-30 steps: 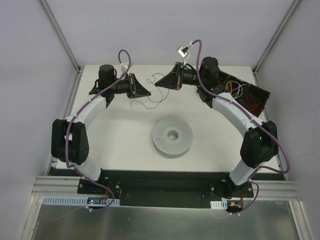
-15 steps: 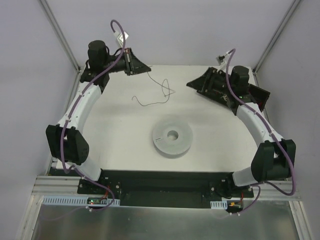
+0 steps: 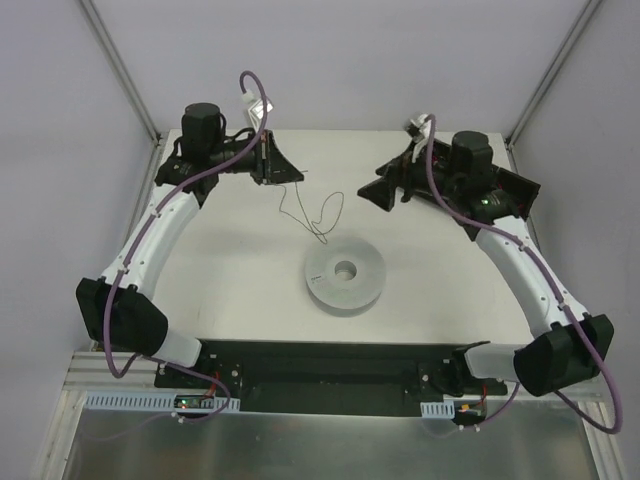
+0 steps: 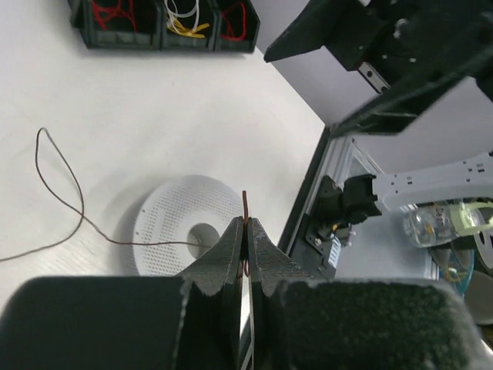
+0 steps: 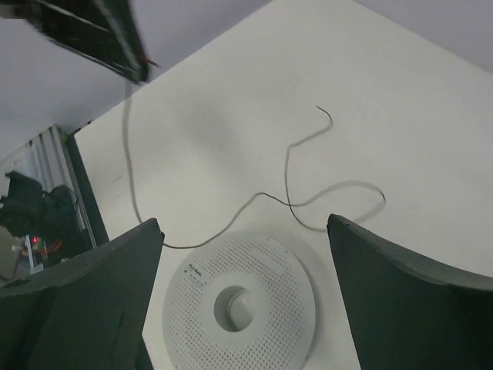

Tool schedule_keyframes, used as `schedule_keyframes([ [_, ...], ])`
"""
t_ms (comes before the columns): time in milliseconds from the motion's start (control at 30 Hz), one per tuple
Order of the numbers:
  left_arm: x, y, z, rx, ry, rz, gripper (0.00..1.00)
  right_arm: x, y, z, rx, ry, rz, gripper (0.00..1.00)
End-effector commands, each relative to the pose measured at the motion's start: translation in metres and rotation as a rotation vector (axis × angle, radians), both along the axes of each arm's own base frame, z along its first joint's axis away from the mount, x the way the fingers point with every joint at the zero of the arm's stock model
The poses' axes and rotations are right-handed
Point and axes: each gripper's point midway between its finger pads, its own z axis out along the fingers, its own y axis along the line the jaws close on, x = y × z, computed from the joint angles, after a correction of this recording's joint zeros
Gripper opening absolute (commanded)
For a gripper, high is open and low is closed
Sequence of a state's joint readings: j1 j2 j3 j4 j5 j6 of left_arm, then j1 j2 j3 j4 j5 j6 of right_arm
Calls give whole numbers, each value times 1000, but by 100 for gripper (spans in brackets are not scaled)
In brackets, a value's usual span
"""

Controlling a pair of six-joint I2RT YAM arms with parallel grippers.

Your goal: Wrap the cables

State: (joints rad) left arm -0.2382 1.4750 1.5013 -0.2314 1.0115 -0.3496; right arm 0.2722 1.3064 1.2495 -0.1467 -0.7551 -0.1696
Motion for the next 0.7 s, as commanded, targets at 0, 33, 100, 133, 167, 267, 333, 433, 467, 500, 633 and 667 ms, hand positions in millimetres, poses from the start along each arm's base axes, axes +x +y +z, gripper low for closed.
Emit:
schedule_keyframes([
  [0,-30,0,19,-20,-69,-8,0,-29,53,38,-48,-325,210,91],
  [33,-32,0,20,-23,-69,-6,0,-36,66,35,-51,-334,253,92],
  [100,-38,1,28,-34,-77,-5,0,-46,89,25,-61,-333,328,92],
  [133,-39,2,30,-37,-79,2,0,-54,99,22,-62,-336,368,92],
  [167,-41,3,33,-41,-80,8,0,-60,109,19,-63,-343,403,92],
  [267,-49,6,35,-45,-85,21,0,-78,134,9,-57,-333,486,91],
  [333,-54,7,34,-47,-79,21,0,-84,147,4,-70,-347,514,88],
  [433,-63,8,29,-49,-63,2,0,-70,158,-6,-132,-395,461,67],
  [467,-66,9,26,-41,-70,-6,0,-62,159,-6,-146,-412,435,56],
  [500,-69,10,21,-21,-70,-15,0,-55,157,-4,-163,-432,409,43],
  [633,-82,20,-9,97,-66,-40,0,-37,142,11,-179,-497,361,8],
  [667,-85,22,-20,125,-43,-49,0,-36,139,14,-183,-515,360,1],
])
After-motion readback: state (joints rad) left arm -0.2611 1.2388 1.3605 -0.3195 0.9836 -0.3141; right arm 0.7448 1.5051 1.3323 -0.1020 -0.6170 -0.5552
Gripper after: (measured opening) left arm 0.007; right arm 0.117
